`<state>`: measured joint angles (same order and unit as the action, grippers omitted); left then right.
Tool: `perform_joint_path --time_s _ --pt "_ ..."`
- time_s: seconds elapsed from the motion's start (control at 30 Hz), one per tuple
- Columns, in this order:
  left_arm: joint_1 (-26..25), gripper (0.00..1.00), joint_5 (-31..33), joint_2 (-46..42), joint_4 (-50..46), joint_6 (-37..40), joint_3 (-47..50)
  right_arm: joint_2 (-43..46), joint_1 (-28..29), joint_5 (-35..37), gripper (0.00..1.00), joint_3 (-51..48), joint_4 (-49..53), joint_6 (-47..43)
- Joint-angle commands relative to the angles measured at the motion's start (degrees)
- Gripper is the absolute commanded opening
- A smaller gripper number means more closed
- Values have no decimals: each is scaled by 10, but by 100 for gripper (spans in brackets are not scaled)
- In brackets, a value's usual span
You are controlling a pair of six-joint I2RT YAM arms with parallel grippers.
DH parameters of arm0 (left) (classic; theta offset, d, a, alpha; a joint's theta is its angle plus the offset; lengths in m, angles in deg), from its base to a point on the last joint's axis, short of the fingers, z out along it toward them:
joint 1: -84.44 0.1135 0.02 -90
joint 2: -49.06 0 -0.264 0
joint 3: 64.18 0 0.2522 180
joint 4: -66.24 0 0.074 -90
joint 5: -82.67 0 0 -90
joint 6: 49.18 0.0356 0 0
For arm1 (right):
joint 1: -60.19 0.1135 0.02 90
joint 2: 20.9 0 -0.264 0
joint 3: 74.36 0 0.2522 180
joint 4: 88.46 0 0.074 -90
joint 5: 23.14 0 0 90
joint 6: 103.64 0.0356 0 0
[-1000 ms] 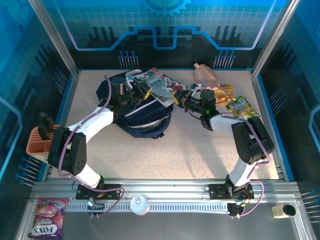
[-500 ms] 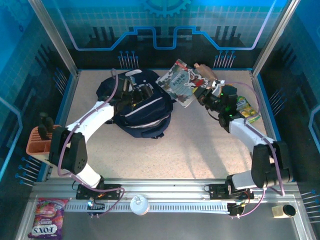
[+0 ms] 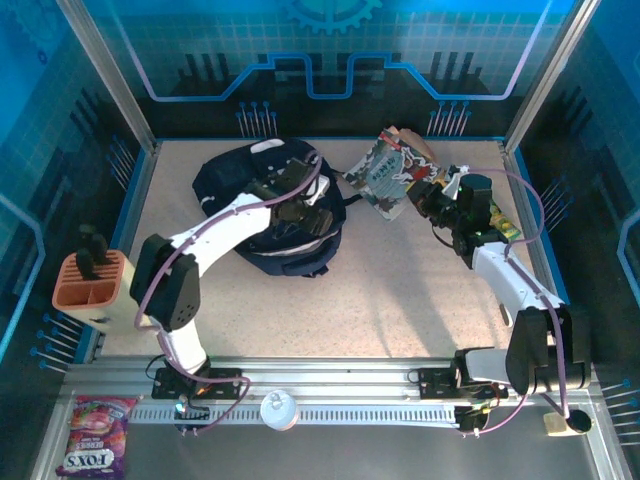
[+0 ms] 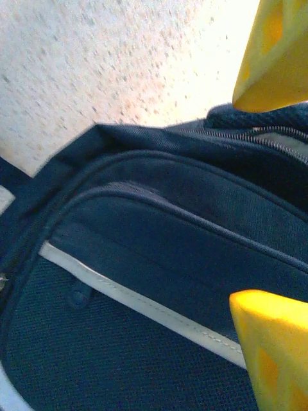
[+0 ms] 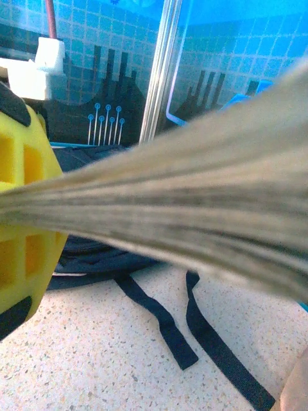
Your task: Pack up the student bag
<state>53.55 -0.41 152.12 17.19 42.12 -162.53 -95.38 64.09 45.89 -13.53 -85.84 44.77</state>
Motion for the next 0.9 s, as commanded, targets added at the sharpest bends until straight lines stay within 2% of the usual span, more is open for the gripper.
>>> perform_joint_path --time_s 0.0,0.23,0.6,0.73,0.87 --pt "-5 66 58 33 -76 69 -36 13 -7 3 2 -1 -6 -11" --pt "-9 56 106 89 -123 84 -77 6 -6 -4 2 -2 -12 -2" --pt "-15 37 165 116 -127 72 -103 2 -6 -6 2 -3 -16 3" --pt "-15 27 168 122 -132 56 -114 5 -6 -3 2 -4 -13 2" --pt "-14 13 165 115 -131 48 -120 13 -8 4 2 -5 -2 -6"
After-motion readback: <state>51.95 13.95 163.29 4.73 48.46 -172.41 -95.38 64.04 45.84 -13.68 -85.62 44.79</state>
